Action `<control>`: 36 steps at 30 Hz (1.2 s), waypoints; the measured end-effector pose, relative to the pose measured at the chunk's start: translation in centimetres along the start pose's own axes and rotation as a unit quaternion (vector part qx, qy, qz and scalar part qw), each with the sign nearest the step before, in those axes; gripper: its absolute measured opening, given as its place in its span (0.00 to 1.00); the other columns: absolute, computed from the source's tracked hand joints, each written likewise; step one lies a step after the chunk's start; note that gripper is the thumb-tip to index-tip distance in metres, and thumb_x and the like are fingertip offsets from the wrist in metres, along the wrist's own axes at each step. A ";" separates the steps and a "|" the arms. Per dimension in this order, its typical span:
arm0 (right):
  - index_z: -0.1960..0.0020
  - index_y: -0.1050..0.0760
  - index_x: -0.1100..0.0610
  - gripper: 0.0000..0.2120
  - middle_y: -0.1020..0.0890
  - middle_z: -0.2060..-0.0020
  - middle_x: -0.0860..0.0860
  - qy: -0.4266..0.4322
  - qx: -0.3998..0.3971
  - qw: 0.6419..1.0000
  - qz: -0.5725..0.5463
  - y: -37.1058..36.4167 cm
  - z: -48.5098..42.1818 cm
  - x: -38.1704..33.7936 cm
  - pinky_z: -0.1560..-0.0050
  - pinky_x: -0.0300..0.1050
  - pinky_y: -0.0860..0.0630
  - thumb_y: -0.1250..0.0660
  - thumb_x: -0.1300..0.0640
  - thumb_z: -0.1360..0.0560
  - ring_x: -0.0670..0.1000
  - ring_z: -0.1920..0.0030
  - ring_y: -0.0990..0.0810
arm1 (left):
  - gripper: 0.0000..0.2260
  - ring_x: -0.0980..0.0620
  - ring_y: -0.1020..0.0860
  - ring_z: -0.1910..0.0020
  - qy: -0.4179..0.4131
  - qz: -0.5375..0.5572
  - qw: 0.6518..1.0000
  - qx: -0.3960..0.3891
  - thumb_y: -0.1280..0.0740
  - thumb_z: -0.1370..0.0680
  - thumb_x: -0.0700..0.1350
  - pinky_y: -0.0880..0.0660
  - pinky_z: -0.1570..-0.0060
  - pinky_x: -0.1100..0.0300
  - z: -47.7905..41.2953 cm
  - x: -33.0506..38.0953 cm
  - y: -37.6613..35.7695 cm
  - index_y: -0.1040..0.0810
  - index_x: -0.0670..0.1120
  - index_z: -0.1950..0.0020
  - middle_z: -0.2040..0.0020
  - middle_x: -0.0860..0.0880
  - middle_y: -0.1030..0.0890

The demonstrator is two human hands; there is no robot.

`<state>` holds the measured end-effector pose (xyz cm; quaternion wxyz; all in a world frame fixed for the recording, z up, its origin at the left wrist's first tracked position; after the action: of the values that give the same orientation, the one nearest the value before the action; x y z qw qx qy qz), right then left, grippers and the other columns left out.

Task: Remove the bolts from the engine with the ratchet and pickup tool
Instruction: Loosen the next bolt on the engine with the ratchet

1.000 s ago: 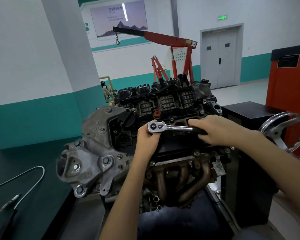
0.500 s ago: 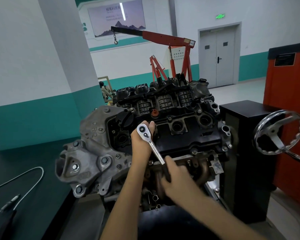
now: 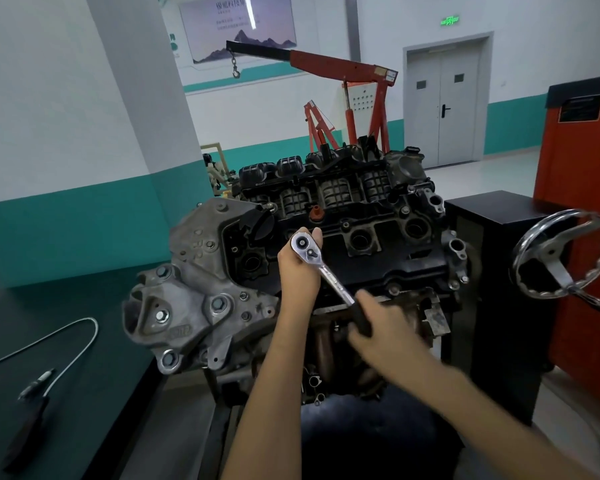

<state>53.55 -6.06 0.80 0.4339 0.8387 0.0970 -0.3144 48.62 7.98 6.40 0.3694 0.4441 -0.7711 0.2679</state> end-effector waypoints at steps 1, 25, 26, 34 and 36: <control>0.56 0.33 0.52 0.09 0.25 0.70 0.51 -0.023 -0.013 0.996 -0.084 -1.7 0.6 -0.9 0.71 0.39 0.29 0.33 0.60 0.29 0.44 0.73 0.26 | 0.21 0.60 0.41 0.72 0.009 -0.003 1.000 0.010 0.36 0.20 0.35 0.37 0.66 0.71 -0.1 -0.1 -0.1 0.43 0.48 0.67 0.70 0.53 0.42; 0.58 0.35 0.53 0.08 0.27 0.71 0.50 0.002 0.004 0.981 -0.195 -4.6 -0.3 -4.0 0.74 0.35 0.33 0.39 0.59 0.22 0.43 0.75 0.29 | 0.21 0.54 0.42 0.67 0.008 -0.102 0.994 -0.034 0.35 0.20 0.42 0.41 0.64 0.56 -0.3 -0.2 0.4 0.43 0.48 0.67 0.70 0.52 0.41; 0.59 0.36 0.53 0.08 0.28 0.70 0.51 0.008 -0.010 0.987 -0.162 -3.9 -0.7 -3.5 0.75 0.35 0.33 0.39 0.59 0.23 0.43 0.75 0.29 | 0.21 0.54 0.42 0.67 0.017 -0.092 0.995 -0.045 0.34 0.20 0.42 0.41 0.64 0.57 -0.3 -0.3 0.7 0.43 0.48 0.67 0.70 0.53 0.41; 0.57 0.35 0.52 0.07 0.31 0.70 0.46 0.154 -0.101 0.942 0.279 7.8 -7.5 -1.4 0.67 0.43 0.33 0.41 0.52 0.21 0.48 0.72 0.30 | 0.23 0.57 0.38 0.71 -0.031 -0.116 0.981 -0.150 0.32 0.21 0.45 0.39 0.69 0.63 -1.9 0.7 1.2 0.38 0.53 0.73 0.74 0.57 0.36; 0.58 0.32 0.52 0.08 0.31 0.71 0.45 0.161 -0.083 0.939 0.291 8.9 -8.3 -1.6 0.66 0.44 0.33 0.39 0.50 0.22 0.47 0.71 0.30 | 0.23 0.58 0.38 0.71 -0.026 -0.080 0.987 -0.137 0.34 0.20 0.43 0.38 0.69 0.66 -1.5 0.4 1.3 0.38 0.54 0.72 0.74 0.58 0.36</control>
<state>59.86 -4.67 11.27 0.5530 0.8308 -0.0572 -0.0260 47.81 9.48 7.53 0.4268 0.4558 -0.7722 0.1174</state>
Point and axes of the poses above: each hand's wrist, its own z-axis away from the middle knuckle, its own y-axis out of the back of the hand, x = y × z, the point moved 2 cm from there along -z, towards the middle knuckle
